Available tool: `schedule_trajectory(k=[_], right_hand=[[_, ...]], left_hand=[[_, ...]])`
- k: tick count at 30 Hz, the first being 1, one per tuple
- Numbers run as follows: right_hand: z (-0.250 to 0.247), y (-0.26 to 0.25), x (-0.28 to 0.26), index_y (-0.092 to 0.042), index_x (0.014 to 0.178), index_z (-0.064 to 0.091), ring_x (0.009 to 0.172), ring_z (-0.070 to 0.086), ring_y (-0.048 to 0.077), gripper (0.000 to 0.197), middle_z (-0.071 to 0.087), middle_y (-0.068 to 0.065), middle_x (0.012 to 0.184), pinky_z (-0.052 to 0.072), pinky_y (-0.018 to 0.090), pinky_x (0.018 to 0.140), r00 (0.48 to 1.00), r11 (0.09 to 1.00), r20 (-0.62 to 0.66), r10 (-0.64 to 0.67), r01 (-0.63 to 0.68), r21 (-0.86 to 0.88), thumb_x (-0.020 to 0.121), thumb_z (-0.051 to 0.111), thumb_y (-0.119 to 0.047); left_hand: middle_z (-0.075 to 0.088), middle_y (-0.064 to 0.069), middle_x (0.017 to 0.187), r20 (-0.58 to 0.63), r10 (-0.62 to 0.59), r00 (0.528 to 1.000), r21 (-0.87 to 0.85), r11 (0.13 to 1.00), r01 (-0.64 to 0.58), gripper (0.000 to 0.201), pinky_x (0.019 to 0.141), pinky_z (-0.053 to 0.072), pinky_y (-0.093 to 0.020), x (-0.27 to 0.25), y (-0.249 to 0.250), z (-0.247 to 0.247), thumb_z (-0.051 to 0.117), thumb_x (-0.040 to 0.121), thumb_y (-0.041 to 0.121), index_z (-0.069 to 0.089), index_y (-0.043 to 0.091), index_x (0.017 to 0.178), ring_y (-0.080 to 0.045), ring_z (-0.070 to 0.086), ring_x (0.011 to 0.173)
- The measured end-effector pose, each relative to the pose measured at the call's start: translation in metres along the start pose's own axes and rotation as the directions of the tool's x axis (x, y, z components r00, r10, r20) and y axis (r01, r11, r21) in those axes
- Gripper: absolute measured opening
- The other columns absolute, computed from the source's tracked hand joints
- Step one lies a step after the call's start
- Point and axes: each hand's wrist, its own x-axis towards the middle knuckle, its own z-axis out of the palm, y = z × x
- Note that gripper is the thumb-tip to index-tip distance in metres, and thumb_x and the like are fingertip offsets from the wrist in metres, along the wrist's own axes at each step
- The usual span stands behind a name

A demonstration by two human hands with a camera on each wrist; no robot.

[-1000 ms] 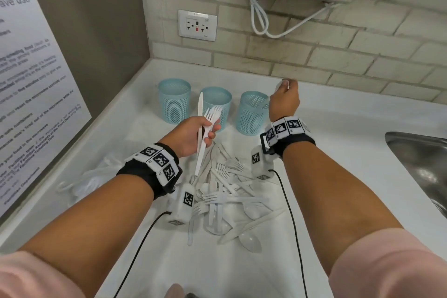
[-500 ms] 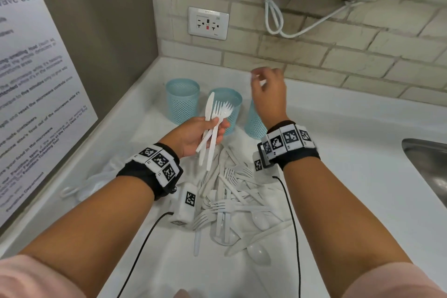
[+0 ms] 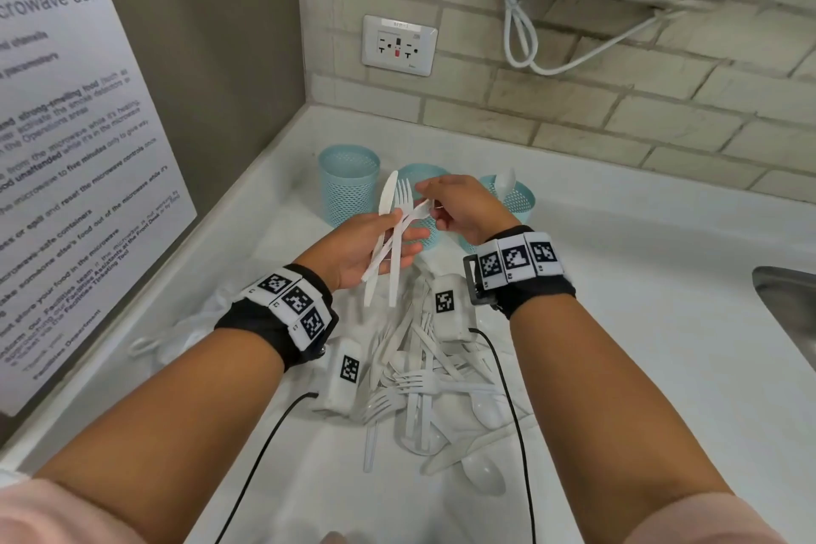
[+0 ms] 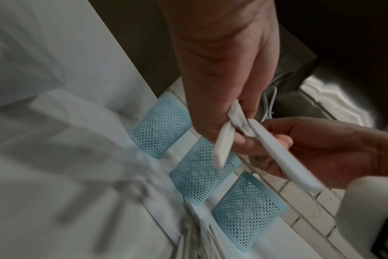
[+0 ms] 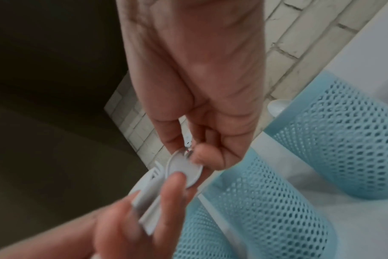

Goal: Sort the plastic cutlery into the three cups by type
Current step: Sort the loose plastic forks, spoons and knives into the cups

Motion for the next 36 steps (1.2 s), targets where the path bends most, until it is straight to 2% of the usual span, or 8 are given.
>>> schedule_trajectory(k=[5, 10, 15, 18, 24, 27, 33, 36], right_hand=[[-0.001, 0.006, 0.0, -0.016, 0.113, 0.06, 0.067, 0.052, 0.011, 0.031, 0.062, 0.005, 0.091, 0.044, 0.02, 0.06, 0.984, 0.986, 0.051, -0.168, 0.169, -0.01, 0.095, 0.039, -0.003], [0.005, 0.01, -0.001, -0.008, 0.125, 0.055, 0.066, 0.06, 0.008, 0.03, 0.063, 0.0, 0.084, 0.052, 0.021, 0.062, 0.981, 0.979, 0.094, -0.17, 0.157, 0.132, 0.099, 0.045, -0.021], [0.009, 0.021, 0.005, -0.015, 0.089, 0.061, 0.058, 0.047, 0.009, 0.006, 0.056, 0.001, 0.071, 0.037, 0.018, 0.05, 0.978, 0.979, 0.093, -0.184, 0.191, -0.069, 0.091, 0.06, -0.02], [-0.002, 0.01, 0.013, -0.012, 0.088, 0.06, 0.05, 0.045, 0.009, 0.006, 0.055, 0.003, 0.068, 0.034, 0.015, 0.038, 0.983, 0.988, -0.091, -0.157, 0.156, -0.012, 0.09, 0.061, -0.018], [-0.041, -0.03, 0.028, -0.014, 0.084, 0.055, 0.052, 0.056, 0.014, 0.013, 0.061, 0.005, 0.079, 0.047, 0.023, 0.047, 0.783, 0.928, -0.564, -0.263, 0.365, 0.074, 0.095, 0.051, -0.02], [-0.036, -0.021, 0.037, -0.017, 0.092, 0.058, 0.064, 0.062, 0.023, 0.01, 0.059, -0.001, 0.075, 0.057, 0.04, 0.064, 0.7, 0.912, -0.602, -0.384, 0.391, -0.127, 0.096, 0.051, -0.022], [-0.016, 0.018, 0.045, -0.005, 0.112, 0.062, 0.093, 0.063, 0.03, 0.025, 0.068, 0.015, 0.104, 0.05, 0.035, 0.082, 0.805, 0.861, -0.384, -0.453, 0.283, -0.423, 0.097, 0.049, -0.02], [-0.013, 0.023, 0.044, -0.005, 0.119, 0.059, 0.1, 0.062, 0.03, 0.028, 0.068, 0.017, 0.108, 0.047, 0.033, 0.087, 0.832, 0.854, -0.35, -0.431, 0.251, -0.457, 0.096, 0.05, -0.02]], left_hand=[[0.073, 0.0, 0.086, -0.062, 0.04, 0.997, -0.013, 0.999, -0.041, 0.023, 0.054, 0.054, -0.019, 0.001, 0.0, -0.001, 0.039, 0.101, 0.027, 0.059, 0.016, 0.106, -0.008, 0.069, 0.062], [0.074, 0.003, 0.083, -0.098, 0.085, 0.992, 0.018, 0.996, -0.083, 0.027, 0.057, 0.055, -0.018, 0.004, -0.002, -0.001, 0.045, 0.098, 0.032, 0.062, 0.014, 0.109, -0.006, 0.068, 0.063], [0.074, 0.004, 0.075, -0.132, 0.079, 0.988, 0.049, 0.996, -0.073, 0.027, 0.053, 0.054, -0.016, 0.006, -0.004, 0.003, 0.048, 0.096, 0.036, 0.064, 0.014, 0.098, -0.003, 0.067, 0.058], [0.074, 0.004, 0.074, -0.146, 0.065, 0.987, 0.056, 0.997, -0.058, 0.033, 0.052, 0.053, -0.015, 0.007, -0.002, 0.001, 0.043, 0.098, 0.035, 0.064, 0.01, 0.101, -0.005, 0.069, 0.06], [0.069, 0.002, 0.077, -0.194, 0.036, 0.98, 0.018, 0.999, -0.033, 0.036, 0.039, 0.04, -0.01, 0.009, 0.007, -0.006, 0.038, 0.1, 0.036, 0.065, 0.014, 0.093, -0.001, 0.057, 0.045], [0.052, 0.003, 0.067, -0.214, 0.03, 0.976, 0.007, 1.0, -0.029, 0.037, 0.035, 0.023, -0.01, 0.014, 0.008, -0.007, 0.033, 0.101, 0.04, 0.062, 0.015, 0.098, 0.0, 0.033, 0.036], [0.043, 0.001, 0.068, -0.177, 0.064, 0.982, -0.023, 0.997, -0.069, 0.03, 0.037, 0.021, -0.011, 0.02, 0.008, -0.01, 0.028, 0.102, 0.037, 0.051, 0.028, 0.12, -0.002, 0.027, 0.041], [0.042, 0.0, 0.069, -0.201, 0.11, 0.973, -0.048, 0.991, -0.122, 0.031, 0.04, 0.028, -0.011, 0.023, 0.008, -0.01, 0.033, 0.103, 0.02, 0.051, 0.013, 0.127, -0.005, 0.032, 0.051]])
